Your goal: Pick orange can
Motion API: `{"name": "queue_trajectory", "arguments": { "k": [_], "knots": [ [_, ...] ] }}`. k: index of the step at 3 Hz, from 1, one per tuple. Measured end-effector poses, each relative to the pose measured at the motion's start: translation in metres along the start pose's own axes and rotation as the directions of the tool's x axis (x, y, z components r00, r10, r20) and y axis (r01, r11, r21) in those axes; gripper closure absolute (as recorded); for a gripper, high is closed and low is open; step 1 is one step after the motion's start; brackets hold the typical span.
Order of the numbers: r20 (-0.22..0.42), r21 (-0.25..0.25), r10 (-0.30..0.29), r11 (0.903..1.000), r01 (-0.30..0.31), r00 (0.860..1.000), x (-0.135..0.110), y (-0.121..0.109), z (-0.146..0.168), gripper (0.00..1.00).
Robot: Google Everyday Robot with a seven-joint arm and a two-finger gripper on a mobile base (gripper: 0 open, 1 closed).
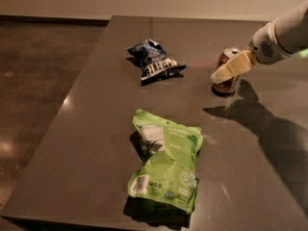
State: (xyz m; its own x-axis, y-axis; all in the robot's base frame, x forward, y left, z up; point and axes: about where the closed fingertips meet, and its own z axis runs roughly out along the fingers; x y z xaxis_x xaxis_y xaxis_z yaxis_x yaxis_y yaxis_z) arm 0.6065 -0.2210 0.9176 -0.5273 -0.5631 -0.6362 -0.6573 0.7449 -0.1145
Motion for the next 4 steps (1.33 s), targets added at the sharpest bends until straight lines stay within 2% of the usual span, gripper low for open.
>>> {"name": "queue_trajectory", "arguments": {
  "k": [1,3,4],
  "knots": [
    [0.013,-0.005,0.000,1.0000,0.000,1.000,-0.003,-0.002,0.006,0.17],
    [0.035,-0.019,-0.008,0.9998,0.008,0.999,-0.007,-0.006,0.007,0.64],
    [0.053,-0.041,-0.041,0.9982,0.043,0.998,-0.025,-0.002,-0.005,0.86]
  ]
}}
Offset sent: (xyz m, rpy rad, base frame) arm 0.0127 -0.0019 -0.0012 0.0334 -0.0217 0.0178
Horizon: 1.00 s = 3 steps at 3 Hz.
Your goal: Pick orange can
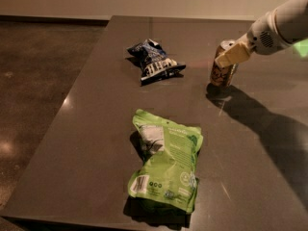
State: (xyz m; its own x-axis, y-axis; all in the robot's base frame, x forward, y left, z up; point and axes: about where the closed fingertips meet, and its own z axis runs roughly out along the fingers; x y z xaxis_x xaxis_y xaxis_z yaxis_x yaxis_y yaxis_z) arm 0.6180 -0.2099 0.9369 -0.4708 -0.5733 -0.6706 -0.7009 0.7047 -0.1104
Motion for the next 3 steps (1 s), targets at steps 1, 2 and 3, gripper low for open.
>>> {"name": "queue_trajectory", "arguments": {
  "k": [1,2,3],
  "knots": [
    [0.014,-0.040,-0.049,0.9980,0.049,0.999,-0.027,0.006,-0.017,1.00],
    [0.031,-0.074,-0.094,0.9926,0.096,0.995,-0.050,0.014,-0.034,1.00],
    [0.055,-0.114,-0.143,0.9823,0.148,0.988,-0.071,0.024,-0.049,1.00]
  ]
}}
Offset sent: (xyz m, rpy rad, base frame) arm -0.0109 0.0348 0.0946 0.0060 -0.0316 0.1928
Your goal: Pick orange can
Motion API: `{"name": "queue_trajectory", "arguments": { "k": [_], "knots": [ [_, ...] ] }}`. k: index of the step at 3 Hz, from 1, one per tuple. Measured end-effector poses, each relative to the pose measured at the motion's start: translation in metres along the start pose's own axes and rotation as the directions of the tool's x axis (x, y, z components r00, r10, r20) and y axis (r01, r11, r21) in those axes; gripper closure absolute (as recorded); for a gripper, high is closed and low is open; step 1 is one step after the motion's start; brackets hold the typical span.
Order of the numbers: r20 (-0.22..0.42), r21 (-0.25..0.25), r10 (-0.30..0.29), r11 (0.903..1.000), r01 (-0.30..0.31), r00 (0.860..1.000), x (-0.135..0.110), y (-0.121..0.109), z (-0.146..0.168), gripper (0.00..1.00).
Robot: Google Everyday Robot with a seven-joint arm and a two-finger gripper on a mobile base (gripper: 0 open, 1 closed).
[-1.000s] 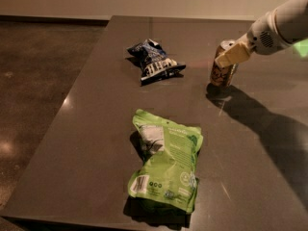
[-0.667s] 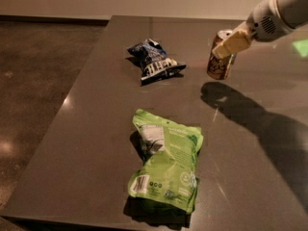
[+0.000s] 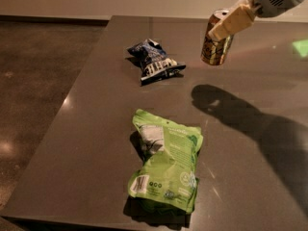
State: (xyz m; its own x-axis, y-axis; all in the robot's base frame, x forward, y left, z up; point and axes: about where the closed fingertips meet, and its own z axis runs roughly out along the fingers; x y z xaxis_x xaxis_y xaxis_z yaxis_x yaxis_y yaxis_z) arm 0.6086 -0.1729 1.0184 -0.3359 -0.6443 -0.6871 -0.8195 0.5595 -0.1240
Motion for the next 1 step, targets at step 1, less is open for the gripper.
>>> {"name": "queue_trajectory", "arguments": {
  "k": [1],
  "knots": [
    [0.000,0.000,0.000,1.0000,0.000,1.000,0.0000,0.0000,0.0001,1.00]
  ]
}}
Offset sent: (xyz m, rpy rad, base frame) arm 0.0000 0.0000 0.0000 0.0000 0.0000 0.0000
